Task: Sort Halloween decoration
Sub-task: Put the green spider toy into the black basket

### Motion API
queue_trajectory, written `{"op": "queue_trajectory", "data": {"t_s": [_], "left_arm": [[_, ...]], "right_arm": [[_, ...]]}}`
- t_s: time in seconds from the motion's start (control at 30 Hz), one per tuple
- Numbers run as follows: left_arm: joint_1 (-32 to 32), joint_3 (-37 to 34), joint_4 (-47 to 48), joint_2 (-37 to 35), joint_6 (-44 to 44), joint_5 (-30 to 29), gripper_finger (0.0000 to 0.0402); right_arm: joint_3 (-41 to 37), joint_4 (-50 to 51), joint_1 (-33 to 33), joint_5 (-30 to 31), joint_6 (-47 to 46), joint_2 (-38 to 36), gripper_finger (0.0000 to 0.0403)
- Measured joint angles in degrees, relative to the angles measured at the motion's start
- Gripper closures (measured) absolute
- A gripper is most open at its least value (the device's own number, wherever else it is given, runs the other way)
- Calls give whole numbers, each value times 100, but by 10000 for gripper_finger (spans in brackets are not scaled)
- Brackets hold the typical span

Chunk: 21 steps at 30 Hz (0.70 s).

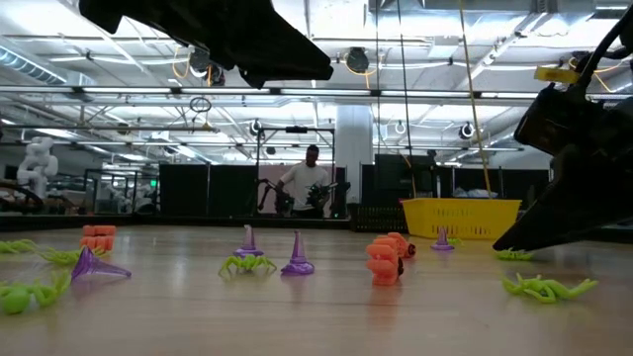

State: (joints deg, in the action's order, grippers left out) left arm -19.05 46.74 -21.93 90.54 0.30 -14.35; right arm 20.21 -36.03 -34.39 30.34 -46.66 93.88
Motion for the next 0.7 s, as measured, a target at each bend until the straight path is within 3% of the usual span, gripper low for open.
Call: {"op": "queue_trajectory", "data": {"t_s": [0.3,0.7], "left_arm": [[0,0,0,0,0,0,288],[0,0,2,0,4,0,288]], "right_arm": [[8,-514,-19,72,105,412,253],[12,-500,-89,-12,358,467,380]]}}
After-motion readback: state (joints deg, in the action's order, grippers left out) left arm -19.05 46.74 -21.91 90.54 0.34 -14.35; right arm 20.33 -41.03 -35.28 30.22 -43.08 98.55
